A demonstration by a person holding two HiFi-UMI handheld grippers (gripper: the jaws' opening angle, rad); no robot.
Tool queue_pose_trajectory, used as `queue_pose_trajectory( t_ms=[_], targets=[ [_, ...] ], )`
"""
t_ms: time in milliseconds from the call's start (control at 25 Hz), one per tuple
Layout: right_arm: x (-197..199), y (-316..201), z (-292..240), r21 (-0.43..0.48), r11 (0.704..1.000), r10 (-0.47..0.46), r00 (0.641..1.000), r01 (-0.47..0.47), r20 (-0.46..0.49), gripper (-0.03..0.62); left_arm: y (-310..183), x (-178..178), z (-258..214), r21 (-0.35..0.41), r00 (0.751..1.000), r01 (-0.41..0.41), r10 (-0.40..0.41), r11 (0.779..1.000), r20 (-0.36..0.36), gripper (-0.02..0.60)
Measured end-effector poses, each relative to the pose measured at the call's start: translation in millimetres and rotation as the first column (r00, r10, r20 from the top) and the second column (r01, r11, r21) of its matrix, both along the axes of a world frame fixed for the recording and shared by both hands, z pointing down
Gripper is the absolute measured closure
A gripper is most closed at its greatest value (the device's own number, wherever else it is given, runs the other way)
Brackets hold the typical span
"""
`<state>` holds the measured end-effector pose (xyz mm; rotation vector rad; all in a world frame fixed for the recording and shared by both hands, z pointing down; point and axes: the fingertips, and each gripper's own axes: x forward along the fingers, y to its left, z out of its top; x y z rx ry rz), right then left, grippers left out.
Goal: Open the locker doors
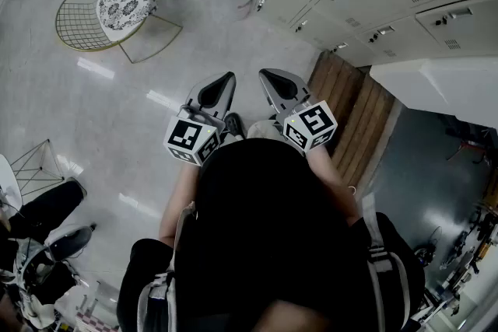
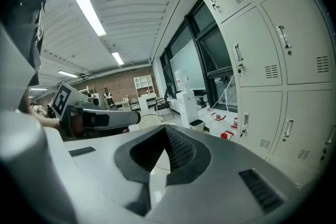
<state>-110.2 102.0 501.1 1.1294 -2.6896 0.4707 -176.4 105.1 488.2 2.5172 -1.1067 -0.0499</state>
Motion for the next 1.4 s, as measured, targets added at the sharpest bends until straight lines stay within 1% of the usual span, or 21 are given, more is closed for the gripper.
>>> queue_pose_trajectory(
  t_ms=[120, 480, 680, 840, 1000, 1200, 1400],
  targets=[
    [0, -1, 1, 0.0, 1.0, 0.002, 1.0, -0.002, -0.002, 0.591, -3, -1, 0, -0.003, 1.0, 0.007, -0.007, 1.0, 0.002, 0.566],
    [-1, -3, 1, -0.008, 1.0, 0.009, 1.0, -0.009, 0.0, 0.591, -3, 3, 6, -0.012, 1.0, -0.018, 0.018, 1.0, -0.005, 0.566],
    [-6, -1, -8, 0.027, 1.0, 0.003, 1.0, -0.004, 0.021, 0.591, -3, 2, 7, -0.014, 1.0, -0.03, 0.03, 0.999, -0.009, 0.566],
    [-5, -6, -16, 0.068, 0.997, 0.04, 0.999, -0.041, 0.011, 0.591, -4, 2, 8, -0.024, 0.999, -0.044, 0.044, 0.999, -0.01, 0.566],
    [2, -10, -17, 0.062, 0.996, 0.057, 0.998, -0.058, 0.014, 0.589, -7, 5, 11, -0.033, 0.999, -0.05, 0.049, 0.998, -0.009, 0.566],
    [22, -30, -11, 0.051, 0.996, 0.073, 0.997, -0.074, 0.02, 0.589, -24, 18, 18, -0.05, 0.999, -0.037, 0.036, 0.998, -0.004, 0.566],
    [38, -75, -20, 0.068, 0.995, 0.07, 0.997, -0.073, 0.038, 0.589, -55, 30, 15, -0.045, 1.0, -0.011, 0.012, 0.999, 0.016, 0.566]
  ],
)
